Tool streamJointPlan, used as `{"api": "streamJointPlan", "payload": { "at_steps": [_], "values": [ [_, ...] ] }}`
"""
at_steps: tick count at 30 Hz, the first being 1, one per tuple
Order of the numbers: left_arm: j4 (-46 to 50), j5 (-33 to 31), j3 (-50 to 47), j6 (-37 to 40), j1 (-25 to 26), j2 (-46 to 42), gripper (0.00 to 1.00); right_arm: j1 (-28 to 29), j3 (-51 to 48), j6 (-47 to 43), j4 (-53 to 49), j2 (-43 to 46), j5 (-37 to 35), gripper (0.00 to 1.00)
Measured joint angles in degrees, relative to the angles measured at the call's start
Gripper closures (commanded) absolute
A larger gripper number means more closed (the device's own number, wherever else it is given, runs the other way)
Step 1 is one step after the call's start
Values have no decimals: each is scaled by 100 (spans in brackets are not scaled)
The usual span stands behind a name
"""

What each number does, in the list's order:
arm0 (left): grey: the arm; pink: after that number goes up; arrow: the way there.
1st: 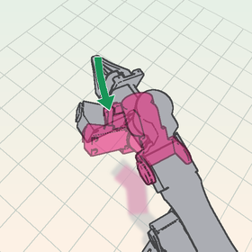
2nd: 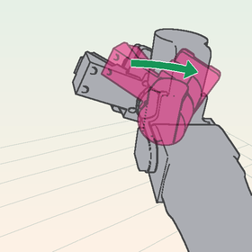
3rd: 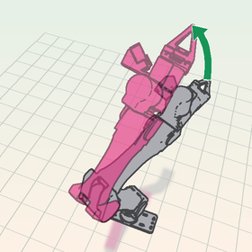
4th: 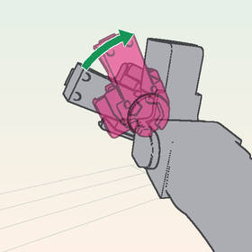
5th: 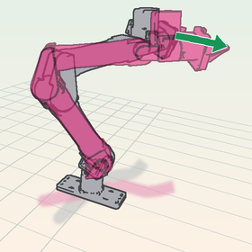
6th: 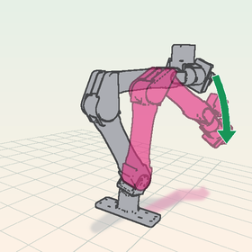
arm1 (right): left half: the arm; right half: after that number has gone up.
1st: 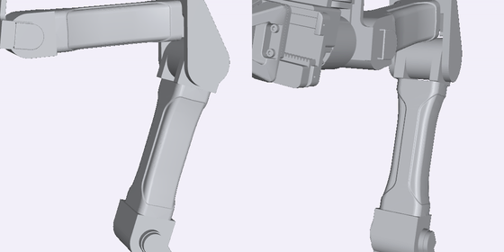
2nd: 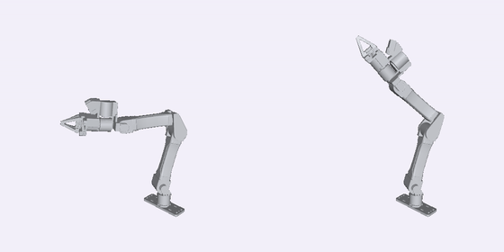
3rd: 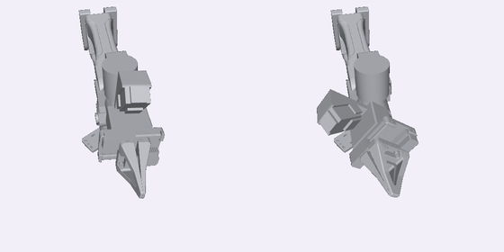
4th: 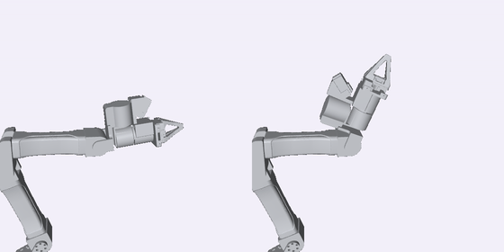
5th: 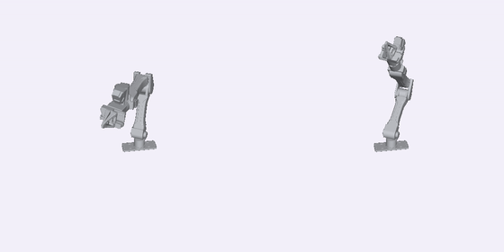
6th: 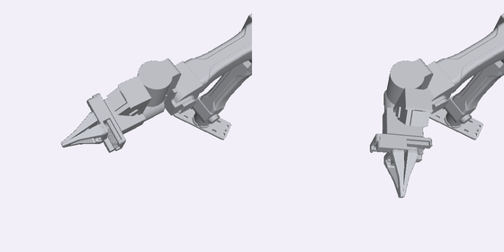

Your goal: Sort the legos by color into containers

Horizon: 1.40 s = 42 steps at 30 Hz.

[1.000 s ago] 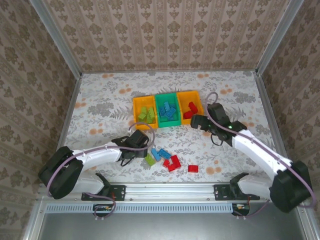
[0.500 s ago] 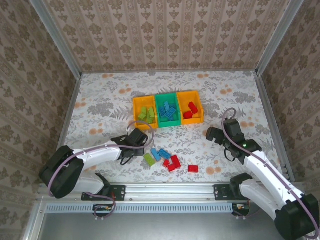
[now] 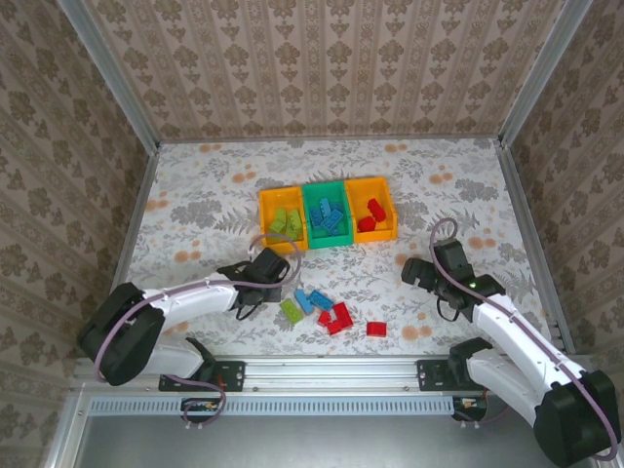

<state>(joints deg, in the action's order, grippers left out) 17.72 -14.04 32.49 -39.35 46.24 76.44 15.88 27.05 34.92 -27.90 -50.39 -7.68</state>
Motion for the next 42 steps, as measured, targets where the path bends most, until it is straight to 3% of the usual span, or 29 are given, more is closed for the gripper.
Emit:
{"api": "streamJointPlan", "payload": {
  "at_steps": [9,21,29,32,35,42],
  "values": [
    [-63,85,1766,540,332,155,79,37,-243,396,208,-15,372,7],
    [-428,1364,5569,1591,369,3069,79,748,-378,949,225,-199,496,8],
    [-411,2098,6673,1558,98,4312,76,1248,-378,1032,269,-566,490,7],
    [-431,2310,6743,1443,-74,4498,67,1464,-378,1032,352,-625,474,7],
    [-446,2400,6743,1314,-208,4581,52,1757,-376,1051,356,-684,446,8],
    [-710,2559,6620,1191,-197,4564,28,2573,-271,1298,26,-734,146,9]
  ]
}}
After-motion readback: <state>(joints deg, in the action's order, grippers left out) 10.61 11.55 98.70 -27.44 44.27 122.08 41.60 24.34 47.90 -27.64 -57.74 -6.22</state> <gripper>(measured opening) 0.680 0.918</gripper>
